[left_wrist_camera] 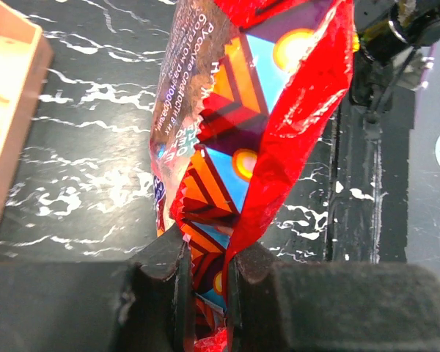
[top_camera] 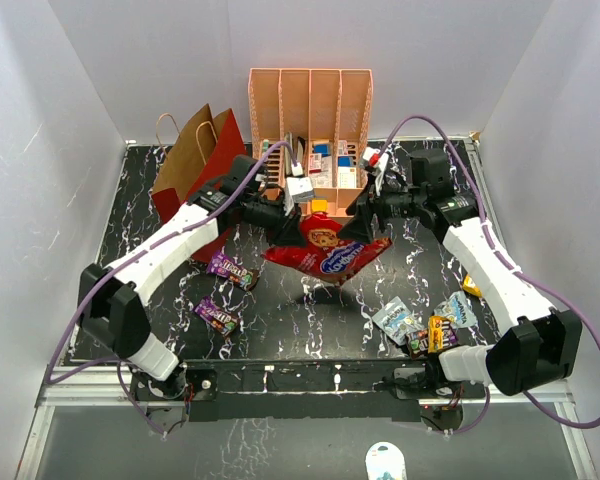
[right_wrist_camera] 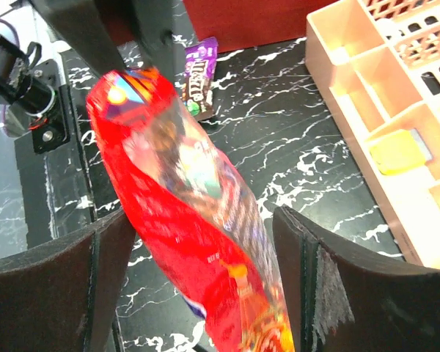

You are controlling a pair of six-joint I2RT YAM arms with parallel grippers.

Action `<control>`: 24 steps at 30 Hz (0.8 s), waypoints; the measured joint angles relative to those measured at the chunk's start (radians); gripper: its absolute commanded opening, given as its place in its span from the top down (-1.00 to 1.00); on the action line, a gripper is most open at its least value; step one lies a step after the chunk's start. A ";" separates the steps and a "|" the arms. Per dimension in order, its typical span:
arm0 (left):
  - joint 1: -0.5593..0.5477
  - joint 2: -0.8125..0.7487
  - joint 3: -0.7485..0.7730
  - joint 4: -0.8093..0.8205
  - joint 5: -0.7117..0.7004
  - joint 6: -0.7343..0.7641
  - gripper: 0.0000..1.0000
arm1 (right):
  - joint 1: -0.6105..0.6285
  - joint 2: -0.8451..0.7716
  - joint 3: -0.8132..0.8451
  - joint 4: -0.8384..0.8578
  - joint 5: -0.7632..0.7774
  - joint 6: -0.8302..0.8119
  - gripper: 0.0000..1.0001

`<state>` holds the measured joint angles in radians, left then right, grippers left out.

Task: Place the snacks into the paper bag
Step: Place the snack in the paper bag.

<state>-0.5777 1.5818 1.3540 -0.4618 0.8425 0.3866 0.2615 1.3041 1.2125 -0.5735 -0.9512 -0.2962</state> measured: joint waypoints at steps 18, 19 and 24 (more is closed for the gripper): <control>0.082 -0.104 0.459 -0.297 -0.401 -0.083 1.00 | -0.210 -0.103 0.020 0.027 -0.002 0.098 -0.64; 0.100 -0.104 0.505 -0.312 -0.414 -0.101 1.00 | -0.218 -0.103 0.020 0.031 -0.002 0.102 -0.64; 0.191 -0.105 0.718 -0.366 -0.474 -0.175 1.00 | -0.251 -0.103 0.016 0.056 -0.005 0.122 -0.64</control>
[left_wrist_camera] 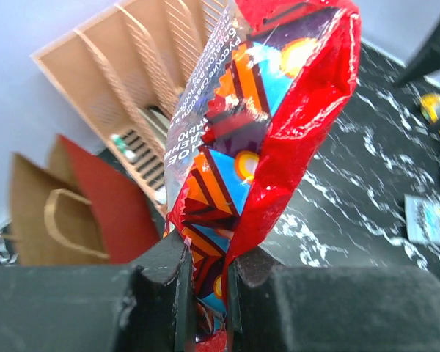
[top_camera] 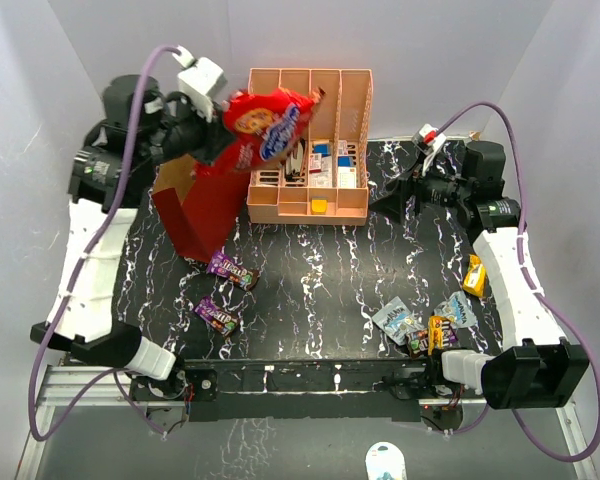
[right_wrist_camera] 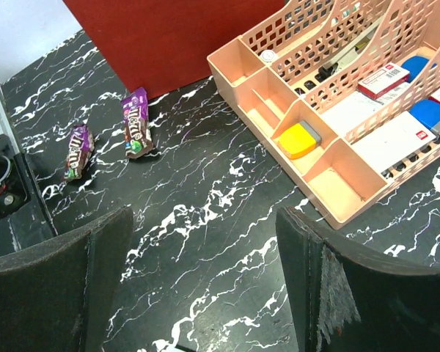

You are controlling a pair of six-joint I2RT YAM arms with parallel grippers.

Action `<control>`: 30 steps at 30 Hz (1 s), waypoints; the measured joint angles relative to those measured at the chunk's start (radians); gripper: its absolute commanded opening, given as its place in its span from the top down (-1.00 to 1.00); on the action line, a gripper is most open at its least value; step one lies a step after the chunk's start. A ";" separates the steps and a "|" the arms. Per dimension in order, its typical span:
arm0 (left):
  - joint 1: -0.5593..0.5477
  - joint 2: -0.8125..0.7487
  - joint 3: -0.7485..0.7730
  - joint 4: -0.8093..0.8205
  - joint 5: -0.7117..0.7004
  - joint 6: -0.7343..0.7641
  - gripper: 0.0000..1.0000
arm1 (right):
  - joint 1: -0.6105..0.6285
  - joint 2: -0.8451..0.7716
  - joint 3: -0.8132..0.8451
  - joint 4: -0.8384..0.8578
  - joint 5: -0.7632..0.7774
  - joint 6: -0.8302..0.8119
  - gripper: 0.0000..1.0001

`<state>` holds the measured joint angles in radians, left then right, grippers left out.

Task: Place the snacks into the paper bag
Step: Place the snack in the paper bag.

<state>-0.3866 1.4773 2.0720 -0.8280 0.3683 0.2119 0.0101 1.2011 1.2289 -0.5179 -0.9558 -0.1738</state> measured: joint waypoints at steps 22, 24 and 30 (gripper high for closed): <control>0.248 0.003 0.301 -0.066 -0.354 -0.046 1.00 | -0.047 -0.005 -0.064 0.075 -0.016 0.050 -0.64; 0.248 0.012 0.300 -0.065 -0.373 -0.035 1.00 | -0.048 -0.006 -0.068 0.078 -0.019 0.050 -0.64; 0.248 0.063 0.300 -0.054 -0.414 -0.011 1.00 | -0.051 -0.024 -0.098 0.088 -0.019 0.053 -0.64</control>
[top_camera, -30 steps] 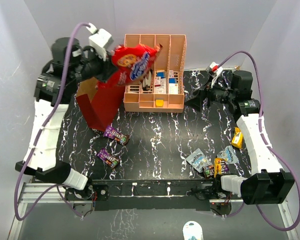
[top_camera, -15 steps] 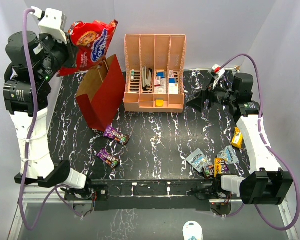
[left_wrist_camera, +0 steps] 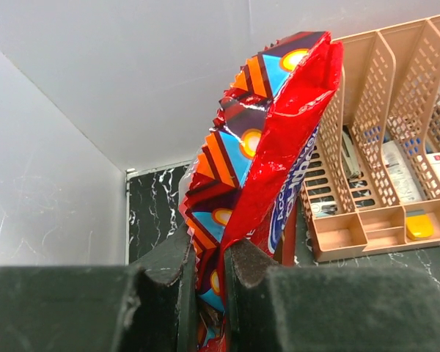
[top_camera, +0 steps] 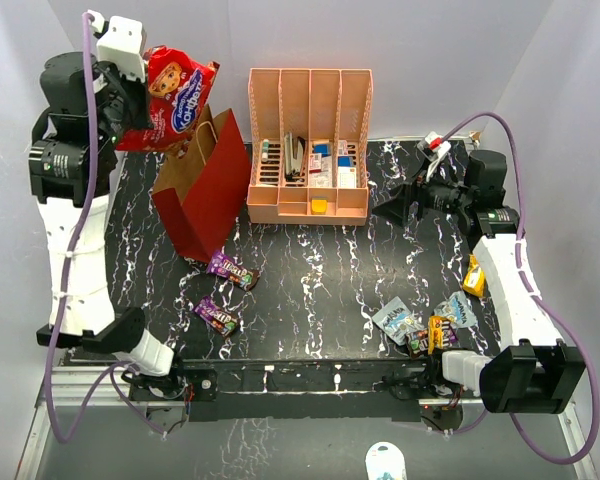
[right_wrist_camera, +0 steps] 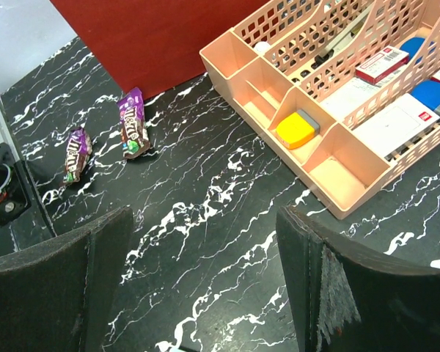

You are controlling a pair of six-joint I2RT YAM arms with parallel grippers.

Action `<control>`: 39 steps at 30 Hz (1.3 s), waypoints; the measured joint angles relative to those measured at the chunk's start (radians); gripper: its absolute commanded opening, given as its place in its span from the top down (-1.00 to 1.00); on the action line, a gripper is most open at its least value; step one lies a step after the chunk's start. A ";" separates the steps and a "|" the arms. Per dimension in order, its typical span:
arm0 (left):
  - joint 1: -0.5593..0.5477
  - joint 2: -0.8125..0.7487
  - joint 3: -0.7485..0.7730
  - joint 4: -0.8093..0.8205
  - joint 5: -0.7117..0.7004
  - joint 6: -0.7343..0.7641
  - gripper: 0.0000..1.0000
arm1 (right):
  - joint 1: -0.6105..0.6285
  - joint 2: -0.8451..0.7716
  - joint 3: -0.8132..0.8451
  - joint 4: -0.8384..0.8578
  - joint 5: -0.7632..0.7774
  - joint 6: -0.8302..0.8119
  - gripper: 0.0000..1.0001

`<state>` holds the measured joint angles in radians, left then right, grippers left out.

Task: Place the snacks into the paper bag
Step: Place the snack in the paper bag.

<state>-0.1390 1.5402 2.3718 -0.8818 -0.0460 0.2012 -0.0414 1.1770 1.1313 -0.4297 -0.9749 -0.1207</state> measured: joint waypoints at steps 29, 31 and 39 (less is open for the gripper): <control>0.000 0.108 -0.211 -0.035 -0.053 0.056 1.00 | -0.001 -0.025 -0.034 0.016 0.001 0.000 -0.64; 0.000 0.121 -0.218 -0.046 -0.055 0.058 1.00 | -0.001 -0.025 -0.035 0.016 0.000 0.000 -0.64; 0.000 0.157 -0.268 -0.039 -0.055 0.059 1.00 | -0.001 -0.026 -0.035 0.016 0.000 0.000 -0.64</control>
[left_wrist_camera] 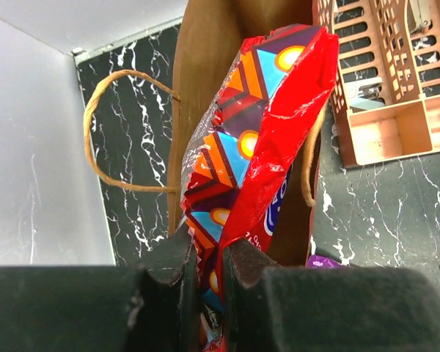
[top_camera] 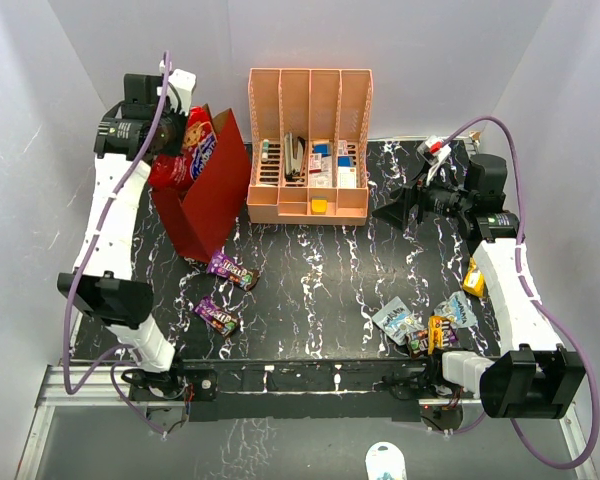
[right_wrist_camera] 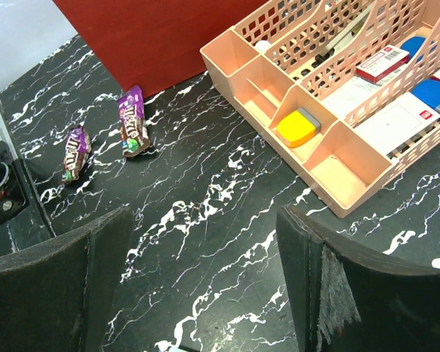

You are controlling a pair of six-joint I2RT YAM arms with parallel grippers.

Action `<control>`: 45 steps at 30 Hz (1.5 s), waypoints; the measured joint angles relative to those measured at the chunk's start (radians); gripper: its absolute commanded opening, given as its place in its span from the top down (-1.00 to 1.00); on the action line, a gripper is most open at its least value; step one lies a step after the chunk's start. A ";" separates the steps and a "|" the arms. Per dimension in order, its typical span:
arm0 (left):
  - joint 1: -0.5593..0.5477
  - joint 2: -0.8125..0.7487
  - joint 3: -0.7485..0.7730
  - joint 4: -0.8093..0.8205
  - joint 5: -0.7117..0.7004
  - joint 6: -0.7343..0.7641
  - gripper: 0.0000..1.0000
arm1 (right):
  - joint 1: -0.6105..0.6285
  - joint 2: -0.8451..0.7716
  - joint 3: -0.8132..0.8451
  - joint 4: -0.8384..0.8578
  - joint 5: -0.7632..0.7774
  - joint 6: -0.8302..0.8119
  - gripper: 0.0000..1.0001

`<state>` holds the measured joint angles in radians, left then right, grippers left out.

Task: Place the snacks into the paper bag
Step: Place the snack in the paper bag.

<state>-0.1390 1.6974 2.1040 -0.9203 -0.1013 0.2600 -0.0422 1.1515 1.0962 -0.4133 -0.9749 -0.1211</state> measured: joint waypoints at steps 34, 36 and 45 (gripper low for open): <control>0.000 0.291 0.056 -0.098 0.185 -0.062 0.73 | 0.000 0.000 -0.014 0.006 -0.016 -0.001 -0.64; 0.000 0.291 0.055 -0.098 0.199 -0.063 0.62 | 0.000 0.000 -0.014 0.006 -0.016 -0.001 -0.64; 0.000 0.255 0.038 -0.071 0.252 -0.075 0.21 | 0.000 0.000 -0.014 0.007 -0.016 -0.001 -0.65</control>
<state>-0.1390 1.9522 2.1422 -0.9913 0.1509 0.1848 -0.0422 1.1511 1.0817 -0.4065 -0.9905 -0.1219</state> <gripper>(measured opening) 0.369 0.821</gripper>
